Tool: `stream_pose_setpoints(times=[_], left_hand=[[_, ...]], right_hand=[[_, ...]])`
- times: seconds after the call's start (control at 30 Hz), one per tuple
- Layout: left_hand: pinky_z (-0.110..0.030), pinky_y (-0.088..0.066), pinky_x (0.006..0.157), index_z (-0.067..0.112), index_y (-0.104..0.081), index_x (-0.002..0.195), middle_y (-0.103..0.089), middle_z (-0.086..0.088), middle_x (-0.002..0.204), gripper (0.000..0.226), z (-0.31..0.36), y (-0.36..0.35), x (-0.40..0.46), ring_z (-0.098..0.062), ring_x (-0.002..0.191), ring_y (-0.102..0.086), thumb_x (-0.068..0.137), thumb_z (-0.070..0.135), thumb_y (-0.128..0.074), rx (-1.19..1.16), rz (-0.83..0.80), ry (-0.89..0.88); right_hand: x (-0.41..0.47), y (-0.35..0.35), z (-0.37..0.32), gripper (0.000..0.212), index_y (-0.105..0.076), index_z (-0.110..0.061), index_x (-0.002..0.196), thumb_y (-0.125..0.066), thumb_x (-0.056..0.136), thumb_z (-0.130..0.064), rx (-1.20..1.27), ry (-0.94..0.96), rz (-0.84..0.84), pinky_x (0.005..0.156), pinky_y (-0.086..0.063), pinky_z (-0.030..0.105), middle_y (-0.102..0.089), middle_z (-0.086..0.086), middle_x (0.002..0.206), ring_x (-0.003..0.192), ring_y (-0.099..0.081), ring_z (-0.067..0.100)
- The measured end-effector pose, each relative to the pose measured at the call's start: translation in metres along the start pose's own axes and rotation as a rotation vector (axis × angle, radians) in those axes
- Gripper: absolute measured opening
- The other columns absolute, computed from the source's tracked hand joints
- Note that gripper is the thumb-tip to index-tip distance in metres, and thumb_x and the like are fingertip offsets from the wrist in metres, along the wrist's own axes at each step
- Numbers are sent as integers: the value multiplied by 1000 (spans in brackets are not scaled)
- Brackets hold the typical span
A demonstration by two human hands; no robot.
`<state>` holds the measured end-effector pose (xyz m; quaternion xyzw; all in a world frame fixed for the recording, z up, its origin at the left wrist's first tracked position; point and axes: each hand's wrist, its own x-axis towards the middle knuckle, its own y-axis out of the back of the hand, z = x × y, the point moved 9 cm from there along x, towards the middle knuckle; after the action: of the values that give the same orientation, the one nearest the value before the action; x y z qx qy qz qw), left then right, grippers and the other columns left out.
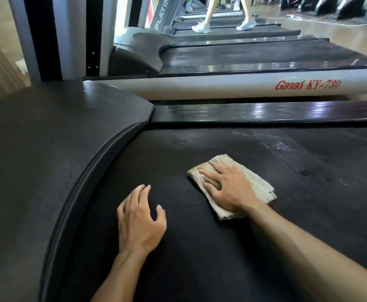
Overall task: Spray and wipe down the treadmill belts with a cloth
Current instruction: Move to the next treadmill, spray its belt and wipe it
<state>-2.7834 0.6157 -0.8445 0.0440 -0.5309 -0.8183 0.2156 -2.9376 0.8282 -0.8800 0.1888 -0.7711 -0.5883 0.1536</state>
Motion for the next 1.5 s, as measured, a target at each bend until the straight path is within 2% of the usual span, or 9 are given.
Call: stream_pose_setpoints(times=[0.1, 0.23, 0.5, 0.67, 0.97, 1.1, 1.27, 1.4, 1.5], left_hand=[[-37, -19, 123, 21, -40, 153, -33, 6, 162, 65, 0, -12, 45, -11, 149, -28, 93, 35, -61, 9, -62, -48], [-40, -10, 127, 25, -30, 159, -19, 6, 168, 69, -8, -26, 95, -12, 155, -14, 97, 41, -56, 31, -114, -67], [-37, 5, 126, 32, -1, 162, 9, 15, 169, 71, -39, -44, 120, -2, 153, 11, 102, 57, -30, 244, -154, -100], [-37, 1, 126, 31, -3, 163, 6, 14, 169, 71, -36, -44, 122, -3, 154, 9, 102, 56, -30, 250, -127, -91], [-38, -1, 125, 30, -7, 163, 4, 14, 169, 72, -39, -45, 125, -3, 154, 7, 101, 57, -31, 268, -133, -97], [-39, -1, 125, 29, -5, 163, 6, 13, 170, 72, -38, -46, 124, -4, 155, 8, 101, 57, -28, 285, -143, -99], [-40, -2, 125, 28, -4, 163, 7, 12, 170, 71, -38, -46, 125, -5, 155, 9, 102, 55, -29, 279, -155, -107], [-40, -1, 125, 28, -4, 163, 7, 12, 170, 70, -38, -47, 126, -4, 155, 9, 103, 54, -29, 267, -153, -106], [-40, -2, 125, 28, -4, 163, 7, 12, 170, 71, -38, -47, 125, -5, 155, 8, 103, 55, -29, 275, -143, -109]], right_hand=[[17, 2, 2, 50, -34, -59, 152, -29, 102, -65, -17, -65, 41, 128, 0, 43, -13, -16, 172, 159, -2, 15], [34, 5, 4, 49, -32, -61, 151, -29, 103, -65, -17, -92, 75, 126, 13, 51, 6, -11, 173, 159, 15, 24], [91, 5, 20, 53, -26, -55, 156, -21, 104, -63, -23, -217, 57, 127, 4, 53, -7, -7, 174, 160, 4, 25], [136, -1, 10, 55, -23, -49, 159, -21, 105, -58, -26, -249, 8, 126, 5, 57, -8, -3, 174, 160, 2, 29], [96, -3, -10, 62, -31, -60, 152, -17, 92, -70, -76, 119, -46, 127, -7, 48, -17, -12, 171, 159, -7, 18], [130, 4, 16, 64, -33, -56, 154, -18, 94, -71, -99, -44, 7, 127, -11, 49, -22, -7, 170, 157, -15, 21], [171, -2, 7, 58, -29, -46, 159, -25, 103, -59, -25, -261, -1, 125, -2, 54, -17, -5, 172, 159, -8, 23], [169, -3, -30, 55, -37, -47, 155, -30, 103, -58, -83, -102, 23, 125, -9, 48, -29, -1, 168, 156, -19, 26], [133, -8, -40, 55, -35, -54, 154, -28, 100, -64, -79, 69, -38, 126, -8, 47, -23, -8, 170, 157, -16, 21]])
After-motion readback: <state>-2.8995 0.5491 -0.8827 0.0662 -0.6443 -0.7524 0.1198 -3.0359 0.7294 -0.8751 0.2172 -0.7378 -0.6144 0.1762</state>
